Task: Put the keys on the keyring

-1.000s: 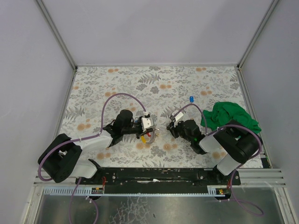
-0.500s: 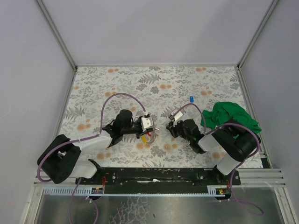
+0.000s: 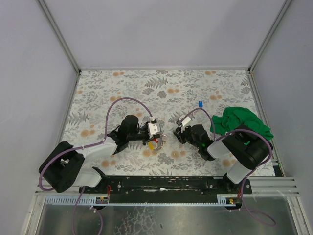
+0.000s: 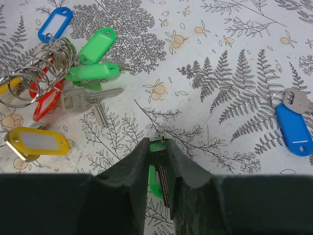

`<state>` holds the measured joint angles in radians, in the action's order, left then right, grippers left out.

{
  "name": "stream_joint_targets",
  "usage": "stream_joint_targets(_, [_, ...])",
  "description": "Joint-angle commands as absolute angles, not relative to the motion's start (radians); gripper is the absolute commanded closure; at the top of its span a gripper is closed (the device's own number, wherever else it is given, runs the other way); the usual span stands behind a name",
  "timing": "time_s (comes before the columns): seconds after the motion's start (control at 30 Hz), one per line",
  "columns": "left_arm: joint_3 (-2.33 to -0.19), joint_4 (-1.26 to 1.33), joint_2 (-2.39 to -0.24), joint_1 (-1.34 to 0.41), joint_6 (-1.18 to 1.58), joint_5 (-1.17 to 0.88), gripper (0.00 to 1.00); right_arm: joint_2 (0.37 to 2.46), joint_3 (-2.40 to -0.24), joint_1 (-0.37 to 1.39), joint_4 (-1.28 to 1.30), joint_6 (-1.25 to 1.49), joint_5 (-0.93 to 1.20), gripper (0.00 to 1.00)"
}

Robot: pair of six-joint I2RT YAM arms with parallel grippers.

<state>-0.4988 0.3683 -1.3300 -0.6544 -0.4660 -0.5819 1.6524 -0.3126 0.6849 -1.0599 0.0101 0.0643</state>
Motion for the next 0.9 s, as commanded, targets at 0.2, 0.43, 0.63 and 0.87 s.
stream_joint_targets(0.2, [-0.508,0.441,-1.307,-0.65,-0.458,-0.597,1.0,1.658,-0.367,0.692,-1.081,-0.011,0.059,0.74])
stream_joint_targets(0.43, [-0.508,0.44,-1.307,-0.65,-0.459,-0.597,1.0,1.656,-0.366,0.692,-1.034,-0.011,0.044,0.76])
stream_joint_targets(0.63, [-0.507,0.44,-1.301,-0.651,-0.46,-0.596,1.0,1.652,-0.379,0.692,-0.99,-0.013,0.036,0.77])
stream_joint_targets(0.87, [-0.505,0.44,-1.298,-0.65,-0.459,-0.596,1.0,1.658,-0.398,0.692,-0.97,-0.008,0.021,0.85])
